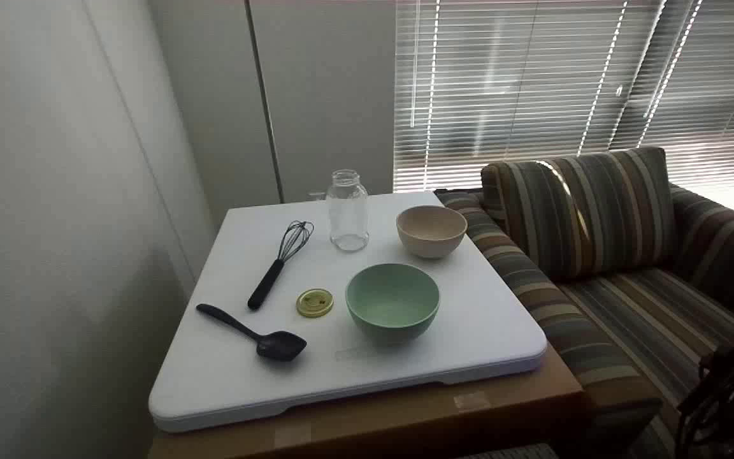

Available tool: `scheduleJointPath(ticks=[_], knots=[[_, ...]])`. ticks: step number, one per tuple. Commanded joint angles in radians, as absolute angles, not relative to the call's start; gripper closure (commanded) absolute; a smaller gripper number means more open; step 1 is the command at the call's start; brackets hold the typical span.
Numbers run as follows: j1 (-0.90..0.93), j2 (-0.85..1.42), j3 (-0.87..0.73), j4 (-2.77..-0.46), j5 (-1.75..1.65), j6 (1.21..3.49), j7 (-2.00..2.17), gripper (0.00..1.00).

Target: Put the lid on top of the glass jar, put the black ladle inside the green bowl, take the ladle out of the bowl

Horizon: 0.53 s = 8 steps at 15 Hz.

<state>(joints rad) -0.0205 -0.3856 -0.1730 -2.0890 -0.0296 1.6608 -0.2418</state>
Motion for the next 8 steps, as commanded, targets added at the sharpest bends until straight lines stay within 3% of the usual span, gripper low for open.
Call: scheduleJointPath(ticks=[1, 8], knots=[[-0.036, -0.384, -0.16, -2.087, -0.025, 1.659, -0.246, 0.0], [-0.013, -0.309, -0.112, -2.109, -0.036, 1.664, -0.253, 0.0]])
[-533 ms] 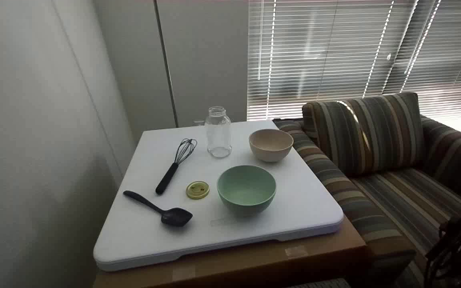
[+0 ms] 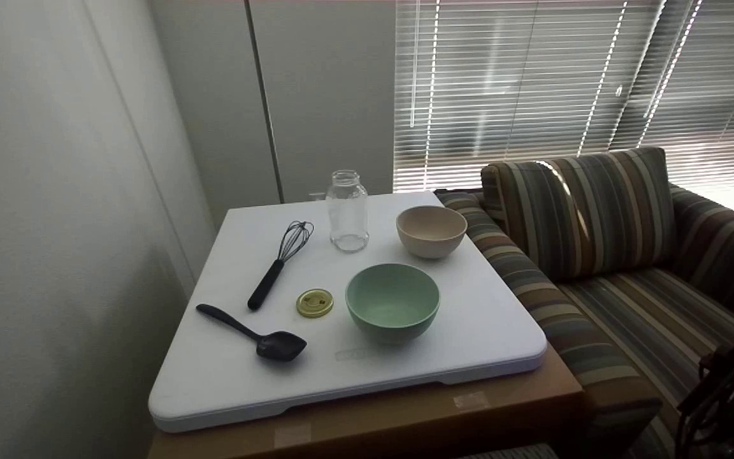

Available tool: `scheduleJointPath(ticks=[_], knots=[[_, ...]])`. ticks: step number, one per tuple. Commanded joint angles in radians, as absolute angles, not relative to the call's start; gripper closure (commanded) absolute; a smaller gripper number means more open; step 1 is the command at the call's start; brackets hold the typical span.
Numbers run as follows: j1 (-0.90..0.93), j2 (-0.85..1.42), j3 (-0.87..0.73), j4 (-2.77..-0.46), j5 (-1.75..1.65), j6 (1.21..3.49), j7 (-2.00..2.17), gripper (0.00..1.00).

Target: Put the lid on top of the glass jar, put the black ladle inside the green bowl, take the ladle out of the bowl

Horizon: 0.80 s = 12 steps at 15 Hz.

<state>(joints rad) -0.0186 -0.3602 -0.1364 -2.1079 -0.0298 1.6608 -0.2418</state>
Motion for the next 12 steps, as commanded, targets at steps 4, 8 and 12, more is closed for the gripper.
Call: scheduleJointPath(ticks=[4, 8, 12], knots=[[0.023, -0.229, -0.071, -2.115, -0.033, 1.667, -0.321, 0.0], [0.054, -0.125, -0.029, -2.101, -0.026, 1.7, -0.347, 0.0], [0.074, -0.022, 0.015, -2.092, -0.002, 1.814, -0.31, 0.0]])
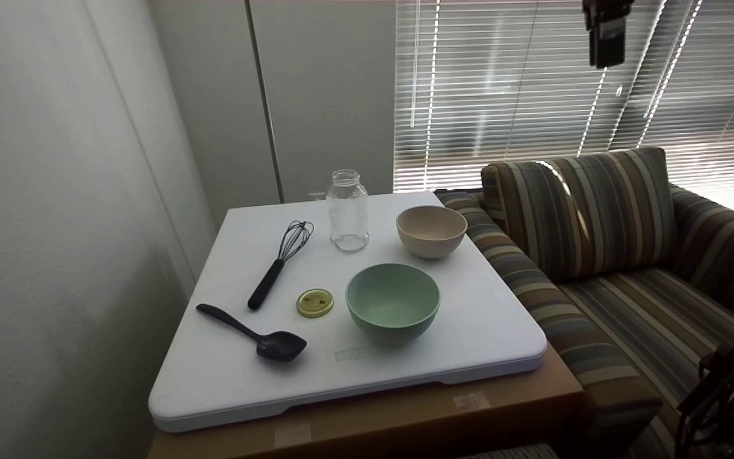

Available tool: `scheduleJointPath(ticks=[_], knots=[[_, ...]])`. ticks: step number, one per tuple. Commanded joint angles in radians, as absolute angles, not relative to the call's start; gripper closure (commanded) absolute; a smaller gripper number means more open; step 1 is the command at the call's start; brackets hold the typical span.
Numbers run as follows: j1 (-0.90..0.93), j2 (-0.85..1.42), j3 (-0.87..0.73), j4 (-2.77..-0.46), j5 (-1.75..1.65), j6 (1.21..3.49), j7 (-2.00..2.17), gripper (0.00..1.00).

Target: Put the lid on top of the glass jar, put the black ladle inside the green bowl, take the ladle out of the bowl

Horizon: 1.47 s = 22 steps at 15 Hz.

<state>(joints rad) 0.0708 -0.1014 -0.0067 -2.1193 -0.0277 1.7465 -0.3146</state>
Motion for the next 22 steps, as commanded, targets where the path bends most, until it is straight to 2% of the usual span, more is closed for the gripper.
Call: scheduleJointPath(ticks=[1, 4, 5, 13, 18, 22], knots=[[0.079, 0.006, 0.025, -2.089, 0.016, 1.856, -0.299, 0.0], [0.089, 0.119, 0.057, -2.038, 0.057, 1.891, -0.273, 0.0], [0.079, 0.037, 0.054, -2.096, 0.036, 1.887, -0.285, 0.0], [0.071, 0.141, 0.065, -2.042, 0.081, 1.936, -0.333, 0.0], [0.044, 0.313, 0.099, -1.91, 0.312, 2.128, -0.596, 0.0], [0.023, 0.512, 0.171, -1.719, 0.387, 2.176, -0.789, 0.0]])
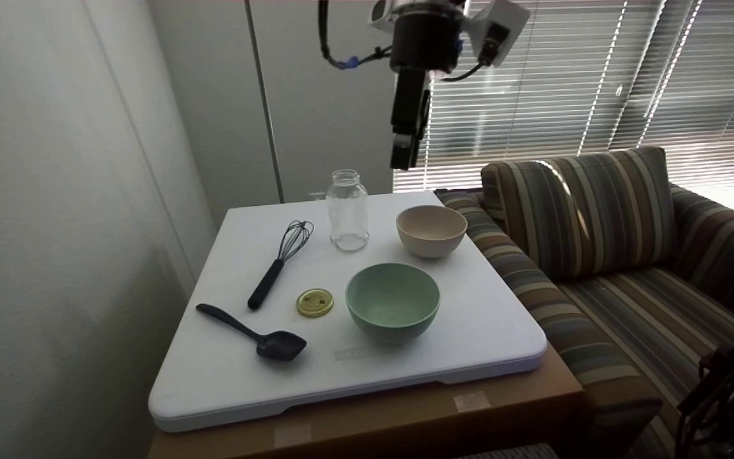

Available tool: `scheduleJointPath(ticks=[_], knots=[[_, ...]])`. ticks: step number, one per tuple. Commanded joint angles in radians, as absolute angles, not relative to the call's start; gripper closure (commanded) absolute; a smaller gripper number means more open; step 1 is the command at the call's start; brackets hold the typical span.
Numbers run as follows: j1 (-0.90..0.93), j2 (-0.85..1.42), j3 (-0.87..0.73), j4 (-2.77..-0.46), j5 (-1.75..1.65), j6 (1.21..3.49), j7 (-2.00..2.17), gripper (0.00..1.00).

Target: Put the lid on top of the glass jar, put the black ladle inside the green bowl, take the ladle out of the bowl

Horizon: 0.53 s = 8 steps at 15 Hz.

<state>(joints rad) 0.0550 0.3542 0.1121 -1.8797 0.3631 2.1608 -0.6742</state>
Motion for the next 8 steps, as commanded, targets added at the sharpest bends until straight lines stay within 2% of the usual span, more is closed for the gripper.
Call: scheduleJointPath(ticks=[1, 8], knots=[[0.028, 0.559, 0.183, -1.669, 0.362, 2.172, -0.811, 0.0], [0.134, 0.879, 0.207, -1.336, 0.049, 2.144, -0.861, 0.0]])
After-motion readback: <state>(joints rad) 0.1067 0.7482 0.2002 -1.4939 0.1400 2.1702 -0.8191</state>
